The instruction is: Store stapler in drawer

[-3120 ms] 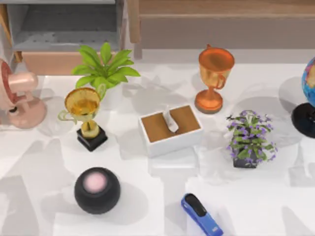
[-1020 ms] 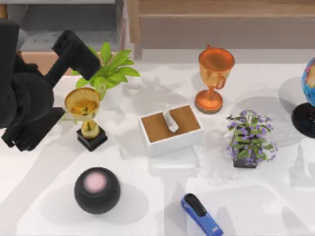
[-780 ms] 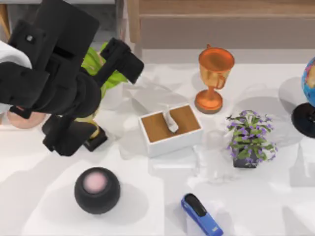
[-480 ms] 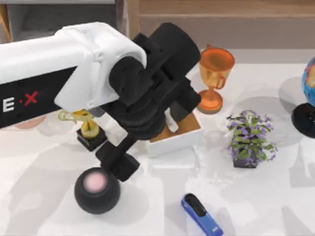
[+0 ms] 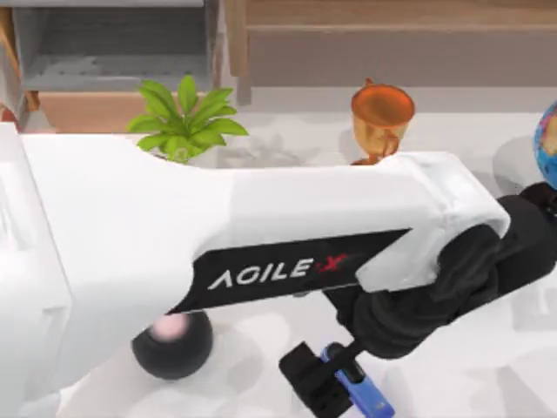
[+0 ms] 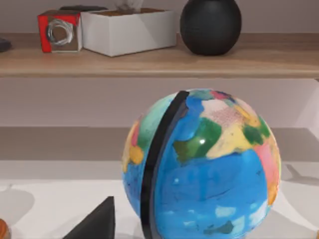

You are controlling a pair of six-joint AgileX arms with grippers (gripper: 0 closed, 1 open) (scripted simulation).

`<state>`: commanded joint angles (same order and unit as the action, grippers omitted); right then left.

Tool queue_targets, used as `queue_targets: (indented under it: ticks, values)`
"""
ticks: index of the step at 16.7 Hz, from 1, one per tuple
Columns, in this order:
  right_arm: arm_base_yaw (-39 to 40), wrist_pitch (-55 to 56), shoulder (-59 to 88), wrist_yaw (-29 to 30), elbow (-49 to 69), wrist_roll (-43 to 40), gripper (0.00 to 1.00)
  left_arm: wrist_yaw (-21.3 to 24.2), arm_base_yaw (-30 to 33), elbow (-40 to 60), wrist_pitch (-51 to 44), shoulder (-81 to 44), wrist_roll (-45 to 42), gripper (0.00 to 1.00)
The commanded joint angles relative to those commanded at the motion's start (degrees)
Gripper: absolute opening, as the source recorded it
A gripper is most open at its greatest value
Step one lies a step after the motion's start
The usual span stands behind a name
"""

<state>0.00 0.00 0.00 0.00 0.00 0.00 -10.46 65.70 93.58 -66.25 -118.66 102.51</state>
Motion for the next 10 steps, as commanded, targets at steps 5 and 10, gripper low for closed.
queue_targets:
  ticks: [5, 10]
  values:
    - [0.0, 0.0, 0.0, 0.0, 0.0, 0.0, 1.00, -0.5, 1.6, 1.6, -1.3, -1.8, 1.0, 1.00]
    - [0.0, 0.0, 0.0, 0.0, 0.0, 0.0, 1.00, -0.5, 1.4, 1.3, -1.0, -1.8, 0.9, 1.00]
